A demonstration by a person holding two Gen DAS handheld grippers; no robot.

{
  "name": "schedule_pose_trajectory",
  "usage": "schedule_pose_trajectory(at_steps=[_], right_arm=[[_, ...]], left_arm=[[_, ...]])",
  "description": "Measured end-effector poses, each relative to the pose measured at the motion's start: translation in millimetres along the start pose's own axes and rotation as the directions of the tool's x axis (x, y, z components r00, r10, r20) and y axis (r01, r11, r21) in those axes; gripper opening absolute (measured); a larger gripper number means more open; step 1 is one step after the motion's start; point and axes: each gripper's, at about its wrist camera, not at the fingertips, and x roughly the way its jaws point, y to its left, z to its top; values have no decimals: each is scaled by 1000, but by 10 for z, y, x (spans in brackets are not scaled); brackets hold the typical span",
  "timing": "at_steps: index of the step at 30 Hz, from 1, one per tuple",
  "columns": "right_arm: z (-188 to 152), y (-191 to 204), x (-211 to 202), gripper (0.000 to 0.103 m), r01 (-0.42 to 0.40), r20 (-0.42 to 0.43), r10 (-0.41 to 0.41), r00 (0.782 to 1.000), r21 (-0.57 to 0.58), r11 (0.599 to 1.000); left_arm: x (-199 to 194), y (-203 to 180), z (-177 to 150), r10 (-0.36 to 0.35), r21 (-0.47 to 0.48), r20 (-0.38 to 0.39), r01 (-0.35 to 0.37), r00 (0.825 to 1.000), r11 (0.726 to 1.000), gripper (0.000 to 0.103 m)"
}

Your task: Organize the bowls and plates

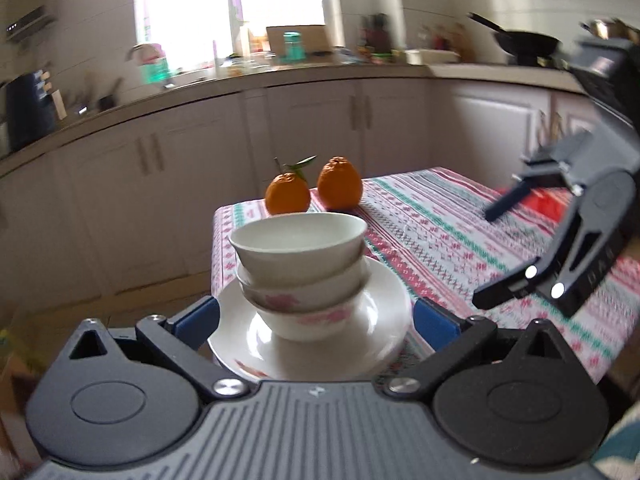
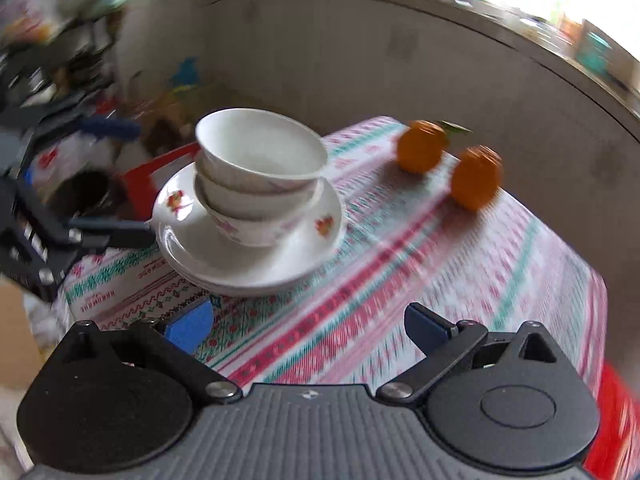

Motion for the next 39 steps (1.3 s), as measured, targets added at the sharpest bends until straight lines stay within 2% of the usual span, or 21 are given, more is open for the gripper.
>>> schedule_pose_trajectory(at_steps=[3,6,8,12,19,27,35,39], right_arm=[[-214,42,-200,103,49,29,-53,998,126,991],[-389,63,-363,103,115,32,-125,992,232,966],[-483,106,-468,103,162,32,-178,984,273,948],[-624,193,-700,103,203,47,-230,972,325,924],[-700,372,-1000,103,273,112,-327,938,341,899],[-732,449,-1057,103,328,134,-391,911,342,881],[-711,487,-1009,103,318,136,-382,914,346,883],[-700,520,-973,103,314,137,-375,917,333,889]], left_arm=[[-132,-162,-31,23,-81,17,-21,1000,996,102],[-237,-324,-32,86,-126,-14,-87,996,988,102],[-307,-414,-28,150,-162,-52,-156,987,974,102],[-469,-555,13,170,-203,-72,-182,983,962,102],[-652,-710,94,227,-217,-61,-235,972,948,103],[-751,-829,101,263,-193,-22,-262,965,946,102],[-758,-745,49,255,-241,-27,-253,967,937,102],[-723,-706,8,288,-248,-58,-293,956,923,102]])
